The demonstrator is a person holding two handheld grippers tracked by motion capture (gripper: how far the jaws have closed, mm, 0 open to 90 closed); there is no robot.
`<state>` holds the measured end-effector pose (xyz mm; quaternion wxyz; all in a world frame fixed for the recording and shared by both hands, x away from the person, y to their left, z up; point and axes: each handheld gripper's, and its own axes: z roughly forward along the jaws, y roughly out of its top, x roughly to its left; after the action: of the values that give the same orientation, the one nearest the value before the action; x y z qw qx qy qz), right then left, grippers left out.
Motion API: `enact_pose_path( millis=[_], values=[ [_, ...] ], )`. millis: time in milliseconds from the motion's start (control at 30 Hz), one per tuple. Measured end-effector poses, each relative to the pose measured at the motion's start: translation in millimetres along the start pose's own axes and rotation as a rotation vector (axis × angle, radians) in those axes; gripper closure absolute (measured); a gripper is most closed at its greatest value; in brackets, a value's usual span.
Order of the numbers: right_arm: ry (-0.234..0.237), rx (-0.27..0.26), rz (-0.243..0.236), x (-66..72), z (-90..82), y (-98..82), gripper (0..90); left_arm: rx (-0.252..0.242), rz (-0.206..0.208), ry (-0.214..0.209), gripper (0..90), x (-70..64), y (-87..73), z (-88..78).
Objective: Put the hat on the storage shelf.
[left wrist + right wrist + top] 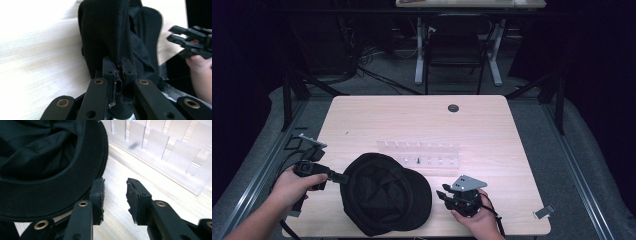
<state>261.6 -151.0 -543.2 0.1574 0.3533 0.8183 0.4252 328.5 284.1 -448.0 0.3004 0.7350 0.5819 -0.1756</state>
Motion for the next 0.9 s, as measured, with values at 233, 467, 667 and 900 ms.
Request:
enact_pose_path(
  millis=[233, 467, 667, 900],
  values=[
    [-0.004, -0.001, 0.02, -4.7, -0.6, -1.8, 63.7, 0.004, -0.008, -0.032, 85.0, -8.0, 3.1, -10.5],
    [-0.004, -0.004, 0.028, -8.7, -1.6, -3.5, 60.5, 0.003, -0.051, -0.087, 85.0, -9.6, 4.6, -16.7],
    [-0.012, -0.003, 0.031, -13.4, -1.7, -5.8, 57.0, -0.007, -0.083, -0.132, 85.0, -14.7, 7.4, -26.9],
    [-0.008, -0.013, 0.045, -16.2, -1.8, -7.1, 54.3, -0.031, -0.095, -0.174, 85.2, -22.2, 10.1, -37.0]
  ],
)
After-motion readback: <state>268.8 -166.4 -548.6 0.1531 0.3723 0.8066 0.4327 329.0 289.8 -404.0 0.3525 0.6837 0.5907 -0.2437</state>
